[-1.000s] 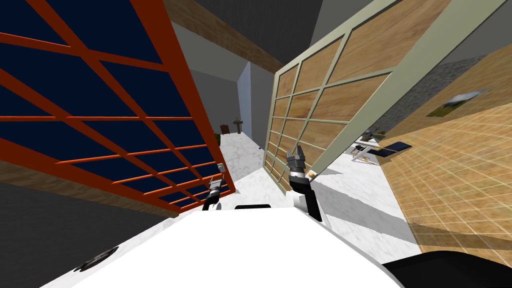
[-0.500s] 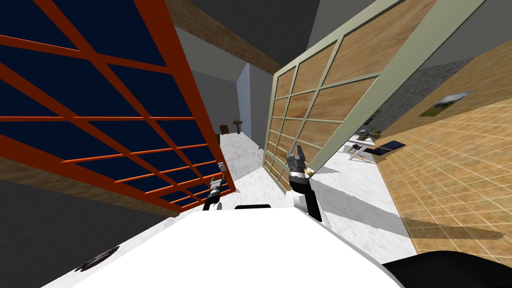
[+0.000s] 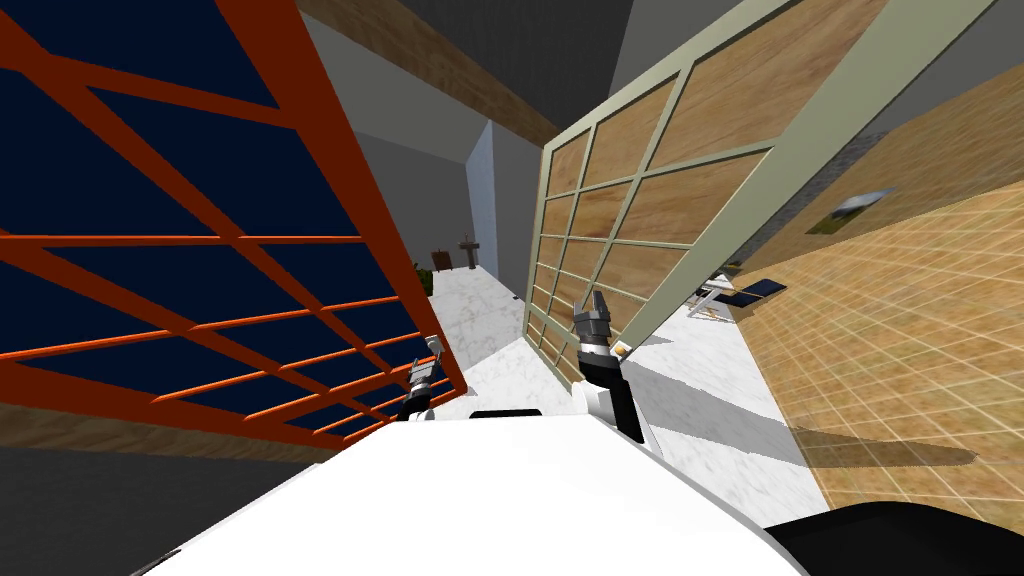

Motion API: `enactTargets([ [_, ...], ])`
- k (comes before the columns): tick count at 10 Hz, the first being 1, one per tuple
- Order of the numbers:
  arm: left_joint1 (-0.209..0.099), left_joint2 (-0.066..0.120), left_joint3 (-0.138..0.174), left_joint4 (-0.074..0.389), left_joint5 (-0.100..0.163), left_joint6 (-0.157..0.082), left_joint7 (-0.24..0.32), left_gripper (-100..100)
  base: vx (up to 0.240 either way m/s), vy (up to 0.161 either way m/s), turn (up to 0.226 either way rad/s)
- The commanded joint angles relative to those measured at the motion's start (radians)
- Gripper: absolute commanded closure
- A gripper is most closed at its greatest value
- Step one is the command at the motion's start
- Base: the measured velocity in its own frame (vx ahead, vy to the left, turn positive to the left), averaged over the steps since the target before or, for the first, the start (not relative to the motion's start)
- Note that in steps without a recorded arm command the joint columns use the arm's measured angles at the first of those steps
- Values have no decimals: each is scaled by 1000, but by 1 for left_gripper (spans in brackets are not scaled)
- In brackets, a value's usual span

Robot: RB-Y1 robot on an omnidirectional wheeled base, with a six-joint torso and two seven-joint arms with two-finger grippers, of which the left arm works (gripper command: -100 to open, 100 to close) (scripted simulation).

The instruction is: Pull the door open

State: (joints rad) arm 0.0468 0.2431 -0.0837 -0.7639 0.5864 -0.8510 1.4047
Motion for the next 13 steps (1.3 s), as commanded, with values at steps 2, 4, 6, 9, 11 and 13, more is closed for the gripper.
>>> enactTargets([
  [2,18,36,14,11,11,-12,40,-100,247,-8,-110],
  [4,22,49,18,18,15,-17,55,-100,161,33,-53],
  [6,28,47,18,5,15,-11,48,-100,30,4,1],
  [9,28,47,18,5,15,-11,48,100,-1,2,2],
  [11,28,47,18,5,15,-11,48,100,0,0,0],
  [13,34,57,0,0,7,-15,65,100,-56,15,-43],
])
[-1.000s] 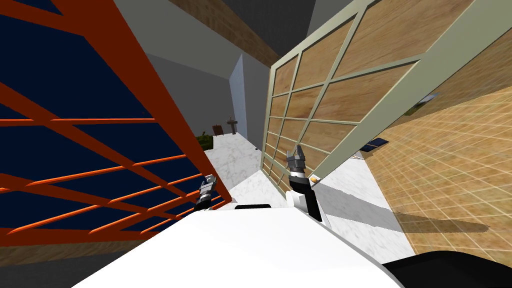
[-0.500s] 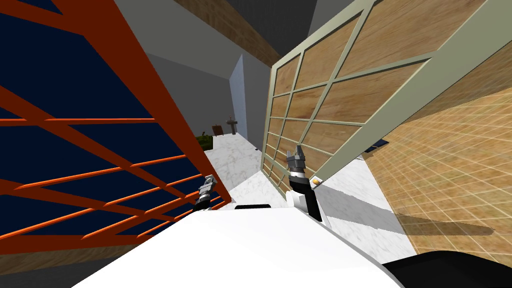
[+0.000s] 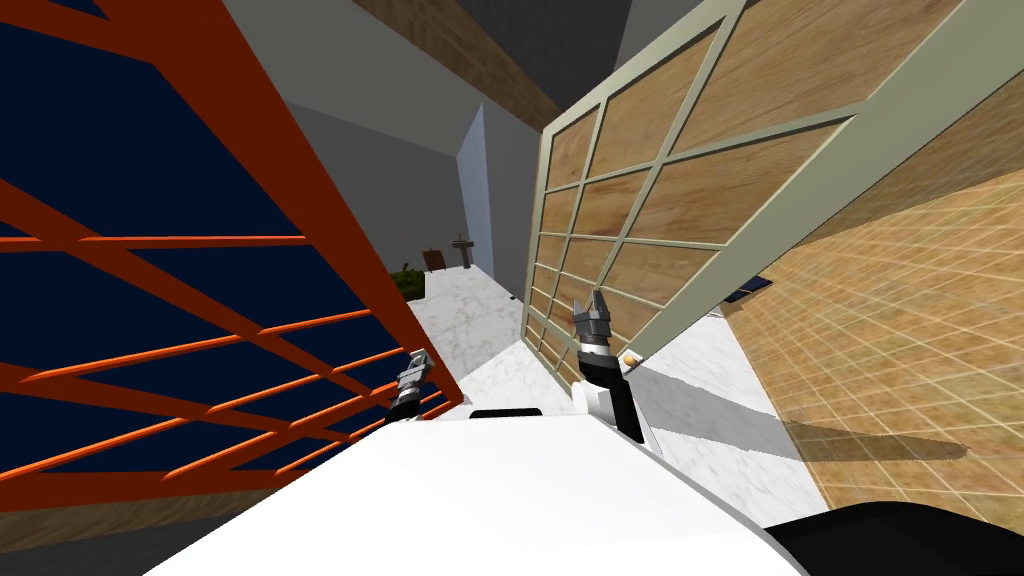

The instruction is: Pull the door open

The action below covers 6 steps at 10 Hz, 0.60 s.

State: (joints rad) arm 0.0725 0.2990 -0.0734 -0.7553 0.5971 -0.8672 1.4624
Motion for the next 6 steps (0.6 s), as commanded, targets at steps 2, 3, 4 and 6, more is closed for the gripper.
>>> enactTargets([
  [2,14,10,-26,-13,-11,-2,22,100,-186,5,-79],
  [3,18,16,-38,-16,-17,-5,33,100,-195,7,-67],
  [4,22,22,-51,-19,-22,-7,44,100,-216,17,-98],
  [6,33,38,-81,-28,-36,-14,71,100,-259,1,-93],
])
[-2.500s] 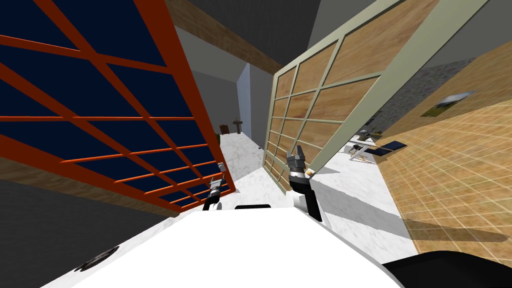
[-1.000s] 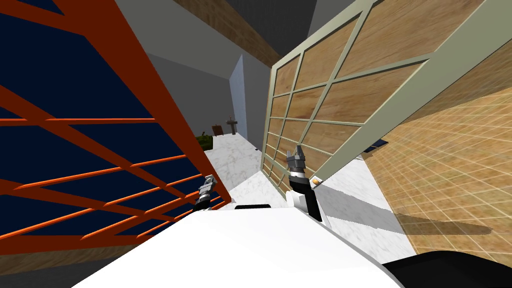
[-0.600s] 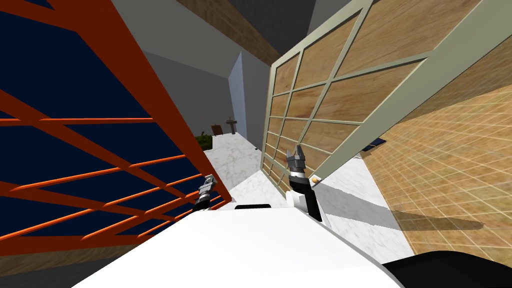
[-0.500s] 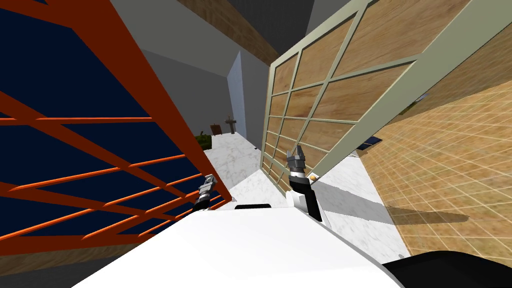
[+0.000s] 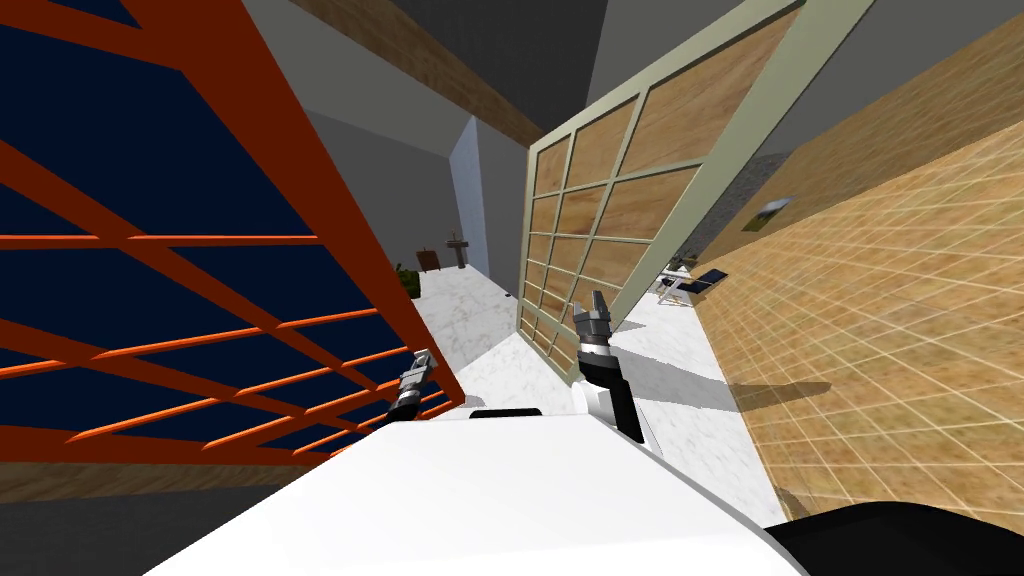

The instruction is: Pull the door open

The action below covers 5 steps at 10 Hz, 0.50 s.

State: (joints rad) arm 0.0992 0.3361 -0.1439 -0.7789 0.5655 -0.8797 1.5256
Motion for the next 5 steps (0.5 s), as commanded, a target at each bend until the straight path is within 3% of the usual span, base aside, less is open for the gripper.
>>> enactTargets([
  [1,11,8,-24,-8,-10,-5,21,100,-267,39,-90],
  [2,9,5,-14,-9,-6,0,10,100,-124,20,-38],
  [3,25,19,-42,-14,-18,-12,35,100,-202,36,-125],
  [5,37,36,-63,-19,-28,-26,57,100,-269,40,-126],
])
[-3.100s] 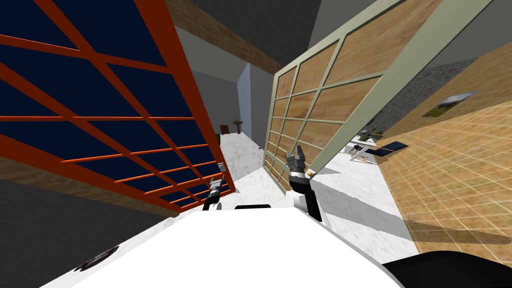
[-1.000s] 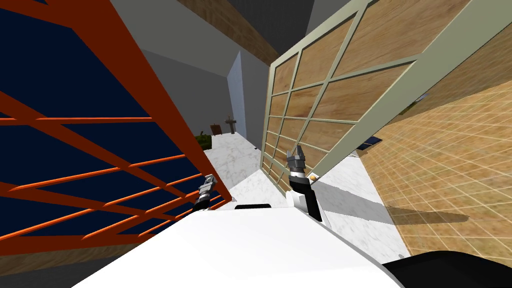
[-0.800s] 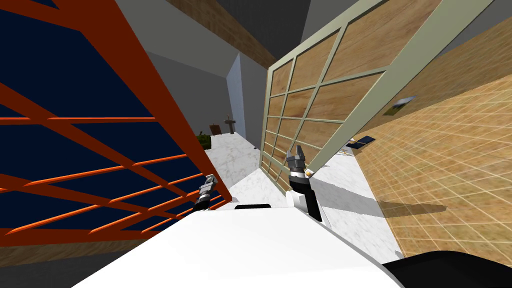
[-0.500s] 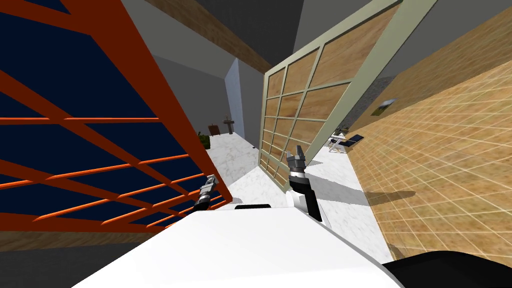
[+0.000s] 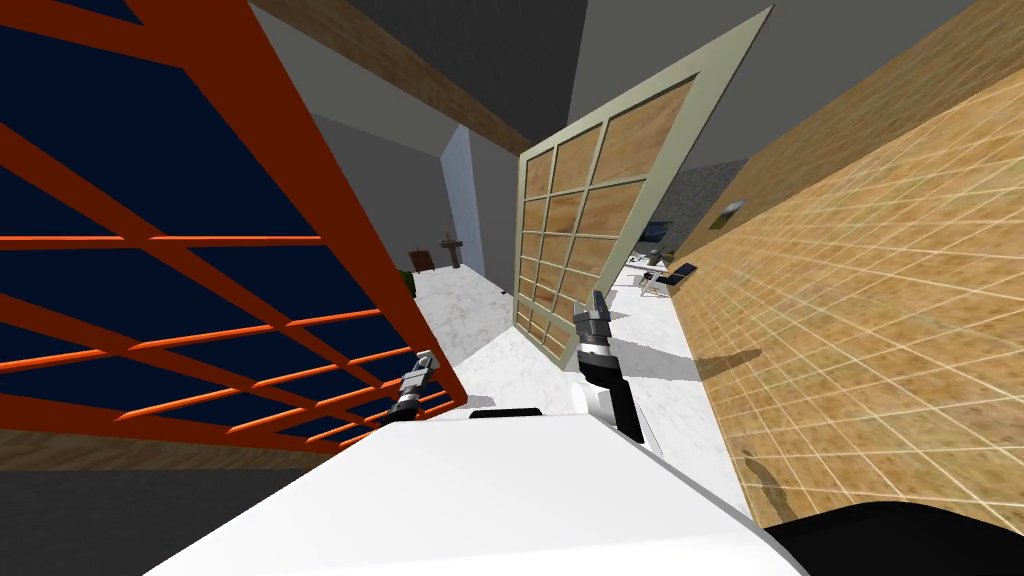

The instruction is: Pull the door open

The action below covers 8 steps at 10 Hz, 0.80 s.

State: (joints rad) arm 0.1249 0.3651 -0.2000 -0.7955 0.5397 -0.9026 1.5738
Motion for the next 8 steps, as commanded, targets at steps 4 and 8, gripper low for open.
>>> enactTargets([
  [4,39,48,-60,-14,-27,-37,64,100,-229,10,-99],
  [8,70,76,-93,-21,-44,-71,94,100,-178,39,-102],
])
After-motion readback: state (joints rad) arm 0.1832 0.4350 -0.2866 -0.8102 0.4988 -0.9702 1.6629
